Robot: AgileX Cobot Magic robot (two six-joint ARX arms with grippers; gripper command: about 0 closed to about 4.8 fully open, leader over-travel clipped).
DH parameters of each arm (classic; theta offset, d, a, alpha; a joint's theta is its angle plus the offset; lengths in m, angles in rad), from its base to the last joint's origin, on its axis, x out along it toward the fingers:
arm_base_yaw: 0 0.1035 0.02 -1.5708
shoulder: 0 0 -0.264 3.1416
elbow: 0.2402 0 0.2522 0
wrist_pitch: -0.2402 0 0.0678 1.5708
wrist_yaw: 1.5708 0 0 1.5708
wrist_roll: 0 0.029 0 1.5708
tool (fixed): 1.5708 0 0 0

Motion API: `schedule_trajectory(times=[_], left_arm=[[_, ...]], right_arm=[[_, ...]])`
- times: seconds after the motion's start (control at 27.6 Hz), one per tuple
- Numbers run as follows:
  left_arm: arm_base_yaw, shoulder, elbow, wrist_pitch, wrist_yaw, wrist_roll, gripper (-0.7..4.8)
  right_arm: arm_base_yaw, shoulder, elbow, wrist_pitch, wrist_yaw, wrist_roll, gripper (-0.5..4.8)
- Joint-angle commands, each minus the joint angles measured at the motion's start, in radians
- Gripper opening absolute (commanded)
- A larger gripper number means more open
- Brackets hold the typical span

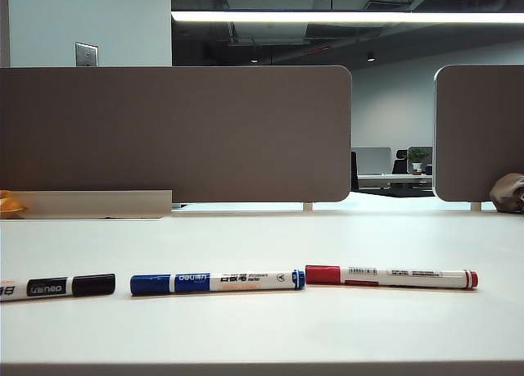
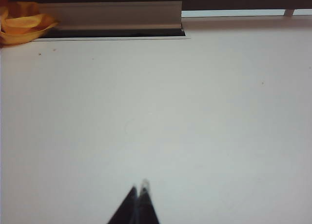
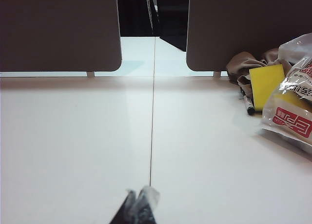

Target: Pick up the markers one by one and line them up horizontally in a straight line on the table.

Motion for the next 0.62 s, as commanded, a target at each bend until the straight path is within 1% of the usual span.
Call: schedule_trajectory(times=[0.04,0.51,0.62], left_arm=[[0.002,0.001,-0.003,0.002,0.001,-0.003,-0.05],[0.002,0.001,-0.003,0.002,0.001,-0.003,-0.05],[0.002,0.001,-0.003,0.001,0.000,-0.003,-0.05]], right_arm=[[-0.002,0.000,-0.007,0.011,-0.001,0.000,-0.05],[-0.001,0.000,-0.007,0.011,-0.006,0.000,-0.05],[-0.002,0.000,-0.007,-0.027,-0.008,0.001,-0.05]])
